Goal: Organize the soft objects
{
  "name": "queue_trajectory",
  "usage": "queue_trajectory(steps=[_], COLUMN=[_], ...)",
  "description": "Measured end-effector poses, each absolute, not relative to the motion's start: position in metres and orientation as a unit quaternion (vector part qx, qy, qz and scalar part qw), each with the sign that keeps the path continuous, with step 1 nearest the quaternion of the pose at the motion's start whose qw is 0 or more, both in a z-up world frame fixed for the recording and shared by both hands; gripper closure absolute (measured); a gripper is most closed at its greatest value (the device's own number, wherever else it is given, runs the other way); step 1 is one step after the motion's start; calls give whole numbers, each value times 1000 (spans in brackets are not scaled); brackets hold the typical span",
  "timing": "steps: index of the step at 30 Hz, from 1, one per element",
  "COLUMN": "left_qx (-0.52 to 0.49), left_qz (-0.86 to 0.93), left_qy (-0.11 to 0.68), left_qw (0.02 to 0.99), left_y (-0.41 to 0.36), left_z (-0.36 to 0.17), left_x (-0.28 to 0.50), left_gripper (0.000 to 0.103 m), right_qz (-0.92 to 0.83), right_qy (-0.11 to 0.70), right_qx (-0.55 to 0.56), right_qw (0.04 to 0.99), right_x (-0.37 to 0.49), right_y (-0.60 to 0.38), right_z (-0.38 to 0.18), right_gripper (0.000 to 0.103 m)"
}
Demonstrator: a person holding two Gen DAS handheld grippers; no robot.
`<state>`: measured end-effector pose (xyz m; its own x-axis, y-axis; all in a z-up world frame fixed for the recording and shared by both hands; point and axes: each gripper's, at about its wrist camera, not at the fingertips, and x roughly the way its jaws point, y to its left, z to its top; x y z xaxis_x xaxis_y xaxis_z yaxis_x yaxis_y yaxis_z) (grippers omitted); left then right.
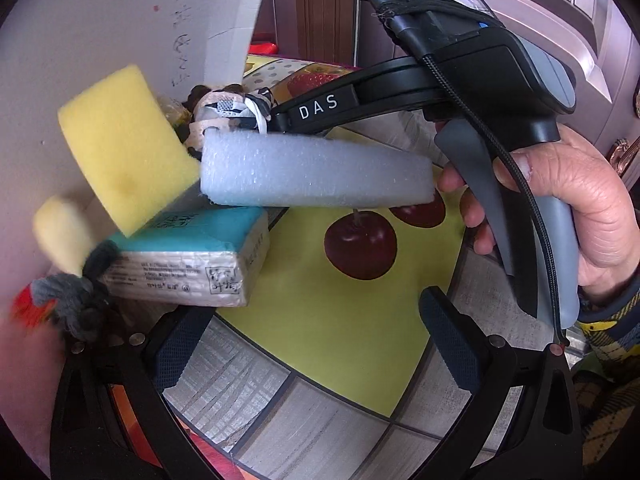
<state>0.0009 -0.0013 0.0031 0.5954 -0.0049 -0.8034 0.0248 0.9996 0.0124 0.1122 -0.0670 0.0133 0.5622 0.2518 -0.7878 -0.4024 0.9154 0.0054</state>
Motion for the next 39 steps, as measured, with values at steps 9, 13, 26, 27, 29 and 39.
queue_trajectory(steps=[9,13,26,27,29,39], left_qx=[11,11,11,11,11,11], left_qz=[-8,-8,-8,-8,-8,-8], left_qy=[450,450,450,450,450,450], left_qw=[893,893,893,893,893,893], left_y=[-9,-8,-8,-9,-9,-9], left_z=[-1,-1,-1,-1,-1,0], left_x=[2,2,2,2,2,5], left_gripper=[1,1,1,1,1,1], right_qz=[185,185,187,187,187,188], right_qy=[429,429,428,428,428,428], right_qx=[-88,-88,-87,-86,-87,-84], right_qw=[880,880,880,880,880,880], right_x=[111,111,111,111,111,111], right_y=[-65,-65,-64,-64,-63,-63], right_z=[13,13,13,13,13,13], right_gripper=[0,0,0,0,0,0])
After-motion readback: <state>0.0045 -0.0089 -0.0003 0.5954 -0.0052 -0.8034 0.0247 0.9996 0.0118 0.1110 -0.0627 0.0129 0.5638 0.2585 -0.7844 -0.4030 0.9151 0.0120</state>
